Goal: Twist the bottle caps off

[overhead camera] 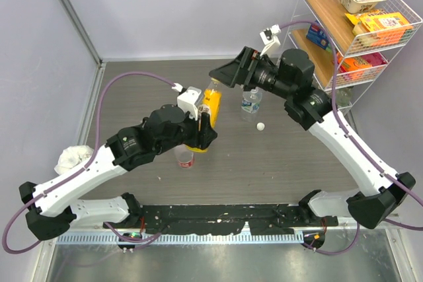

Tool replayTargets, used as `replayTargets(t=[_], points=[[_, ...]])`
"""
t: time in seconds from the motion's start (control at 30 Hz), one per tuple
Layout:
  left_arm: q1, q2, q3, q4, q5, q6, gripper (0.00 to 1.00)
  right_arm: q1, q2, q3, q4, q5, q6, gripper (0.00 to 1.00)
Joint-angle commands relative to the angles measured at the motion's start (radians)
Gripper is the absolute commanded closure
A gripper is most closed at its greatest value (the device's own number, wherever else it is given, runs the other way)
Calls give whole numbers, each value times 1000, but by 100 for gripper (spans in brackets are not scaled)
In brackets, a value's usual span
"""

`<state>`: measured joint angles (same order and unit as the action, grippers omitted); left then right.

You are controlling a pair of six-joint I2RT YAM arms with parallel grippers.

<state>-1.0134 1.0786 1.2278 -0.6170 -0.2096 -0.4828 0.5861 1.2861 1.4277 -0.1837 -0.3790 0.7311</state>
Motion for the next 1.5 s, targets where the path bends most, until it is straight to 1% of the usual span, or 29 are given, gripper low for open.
replayTargets(t=[0.0,0.13,0.33,0.4,0.43,0.5,0.6,0.63,0.7,0.77,0.87,0.93,1.03,1.1,1.27,1.3,1.33,1.47], points=[[2,-25,35,31,-31,1,71,3,1,102,-49,120,-12,6],[1,-3,53,-4,-89,0,73,35,53,160,-94,138,-4,6],[2,29,81,-36,-99,7,75,76,120,237,-166,201,-7,7],[2,30,81,-32,-99,7,76,78,142,261,-194,212,-10,15],[1,30,81,-30,-97,10,76,78,145,264,-203,212,-10,22],[1,32,85,-35,-99,15,76,80,150,263,-200,210,-7,32],[2,35,91,-46,-109,21,76,83,136,243,-180,209,8,39],[1,35,91,-46,-109,21,76,83,134,241,-177,207,10,43],[2,38,94,-50,-108,23,76,84,133,237,-178,204,13,46],[1,40,95,-52,-108,24,76,83,128,229,-166,198,13,45],[2,44,96,-55,-105,21,77,84,117,217,-151,196,19,39],[1,43,93,-61,-103,18,77,83,114,223,-151,196,21,33],[1,35,84,-61,-106,16,77,84,111,232,-154,204,14,31],[1,34,82,-63,-105,15,78,84,110,234,-154,207,17,31],[1,41,88,-70,-102,15,78,83,107,221,-149,207,25,38],[1,41,88,-72,-100,16,78,84,107,223,-149,209,27,41],[1,44,88,-70,-99,15,78,86,105,224,-151,210,25,42],[2,47,87,-73,-99,15,79,84,102,224,-154,229,21,43]])
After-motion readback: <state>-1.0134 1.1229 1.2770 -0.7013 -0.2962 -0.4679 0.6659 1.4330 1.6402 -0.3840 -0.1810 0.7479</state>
